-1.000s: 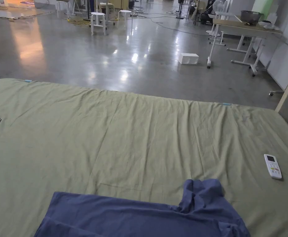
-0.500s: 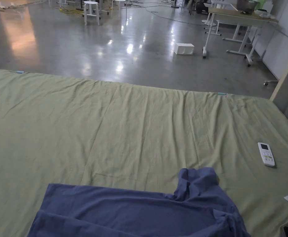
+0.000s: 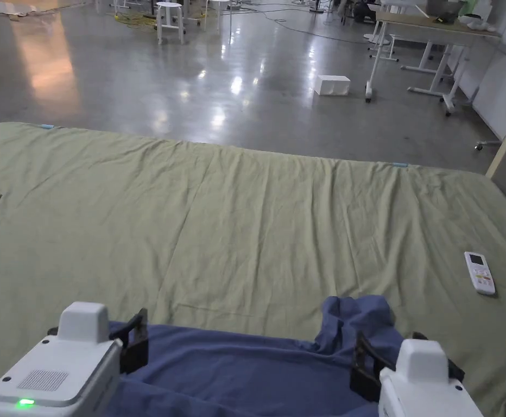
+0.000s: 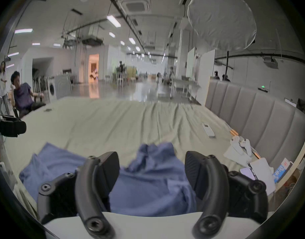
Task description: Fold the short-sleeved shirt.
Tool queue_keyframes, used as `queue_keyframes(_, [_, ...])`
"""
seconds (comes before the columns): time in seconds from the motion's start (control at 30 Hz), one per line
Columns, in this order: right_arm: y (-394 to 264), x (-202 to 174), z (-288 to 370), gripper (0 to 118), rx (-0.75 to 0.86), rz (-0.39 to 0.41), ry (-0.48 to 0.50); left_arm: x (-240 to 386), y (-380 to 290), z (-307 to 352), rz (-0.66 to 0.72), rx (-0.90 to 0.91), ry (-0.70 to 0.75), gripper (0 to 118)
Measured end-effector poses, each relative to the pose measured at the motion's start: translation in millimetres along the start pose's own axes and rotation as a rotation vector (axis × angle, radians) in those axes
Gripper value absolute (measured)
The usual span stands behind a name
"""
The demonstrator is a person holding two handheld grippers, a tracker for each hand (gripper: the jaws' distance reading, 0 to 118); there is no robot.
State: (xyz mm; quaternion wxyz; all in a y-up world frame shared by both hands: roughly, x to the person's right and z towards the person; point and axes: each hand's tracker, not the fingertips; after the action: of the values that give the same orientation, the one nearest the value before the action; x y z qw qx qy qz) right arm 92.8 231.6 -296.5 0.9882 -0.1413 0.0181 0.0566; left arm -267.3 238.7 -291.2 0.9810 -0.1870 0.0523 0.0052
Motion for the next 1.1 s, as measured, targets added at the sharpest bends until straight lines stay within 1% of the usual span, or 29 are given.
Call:
queue_keyframes(0.03, [4.1,-3.5,-0.6,54,0.037,-0.009,0.006,4.4,5.3,1.3,-0.009,0.024,0.008,47])
queue_keyframes(0.07, [9.5,-6.5,-2.6,49,0.065,-0.013,0.014,8.1,9.9,4.1,-0.017,0.062,0.003,43])
queue_keyframes(0.1, [13.8,-9.8,-3.4,49,0.091,-0.019,0.005,11.2,13.7,6.4,-0.027,0.091,-0.001,43])
queue_keyframes(0.13, [17.2,-12.7,-3.4,37,0.118,-0.018,-0.002,13.6,15.5,7.1,-0.032,0.118,-0.001,29])
queue_keyframes(0.17, [20.4,-14.1,-2.8,27,0.149,-0.010,-0.004,14.7,16.1,8.2,-0.038,0.136,0.001,19])
queue_keyframes(0.2, [23.3,-16.6,-3.3,21,0.157,-0.007,-0.007,15.8,16.9,9.3,-0.036,0.129,-0.003,17])
queue_keyframes(0.23, [24.8,-17.5,-2.5,17,0.174,-0.012,-0.015,16.6,17.7,10.2,-0.037,0.131,-0.006,10])
queue_keyframes(0.27, [27.6,-18.7,-1.2,10,0.225,0.002,-0.007,18.5,17.0,10.9,-0.035,0.138,0.007,5])
queue_keyframes(0.3, [28.1,-20.5,-1.0,3,0.214,0.007,-0.027,18.8,15.9,11.8,-0.031,0.145,0.016,3])
queue_keyframes(0.33, [33.0,-23.6,0.8,3,0.245,0.045,-0.049,18.1,15.0,12.5,-0.028,0.146,0.016,0])
queue_keyframes(0.37, [33.5,-23.7,0.2,1,0.238,0.025,-0.038,17.6,13.9,13.6,-0.022,0.150,0.022,0])
queue_keyframes(0.43, [36.1,-23.5,-2.3,0,0.240,0.024,-0.039,14.9,12.9,11.5,-0.019,0.156,0.047,0])
queue_keyframes(0.53, [35.8,-21.9,-7.8,0,0.210,0.006,0.002,1.9,13.3,4.7,0.014,0.100,0.050,0])
queue_keyframes(0.6, [36.4,-23.1,-9.3,0,0.231,0.060,0.001,-14.7,13.9,-5.2,0.061,0.020,0.042,0])
queue_keyframes(0.63, [34.3,-21.9,-11.7,0,0.207,0.039,0.010,-23.7,12.8,-11.3,0.082,-0.020,0.050,0])
queue_keyframes(0.67, [33.9,-21.0,-14.0,0,0.206,0.044,0.013,-34.5,13.7,-22.6,0.092,-0.066,0.049,0])
queue_keyframes(0.7, [33.1,-20.5,-17.1,0,0.196,0.048,0.014,-46.1,12.9,-34.9,0.086,-0.157,0.028,0])
queue_keyframes(0.77, [31.3,-19.6,-20.3,0,0.179,0.056,0.014,-67.4,6.3,-58.9,0.100,-0.251,0.048,0])
queue_keyframes(0.83, [28.3,-17.9,-26.3,0,0.161,0.059,0.016,-83.0,2.0,-82.6,0.113,-0.356,0.023,0])
queue_keyframes(0.87, [26.1,-17.1,-28.8,0,0.148,0.061,0.017,-90.5,-4.1,-97.4,0.122,-0.333,0.013,0])
queue_keyframes(0.9, [23.1,-16.0,-32.3,0,0.136,0.061,0.019,-97.4,-7.7,-112.7,0.106,-0.391,0.028,1])
queue_keyframes(0.97, [18.0,-14.6,-39.1,0,0.113,0.076,0.014,-104.4,-9.1,-137.8,0.089,-0.455,0.050,11])
queue_keyframes(1.0, [14.6,-13.2,-42.2,0,0.098,0.078,0.012,-107.7,-10.7,-148.8,0.087,-0.481,0.035,21])
queue_keyframes(1.07, [8.6,-9.6,-48.0,0,0.070,0.071,0.006,-110.4,-12.1,-164.8,0.097,-0.535,0.001,28])
queue_keyframes(1.1, [5.1,-7.5,-51.0,0,0.052,0.069,-0.002,-108.8,-13.2,-171.0,0.103,-0.559,-0.018,28])
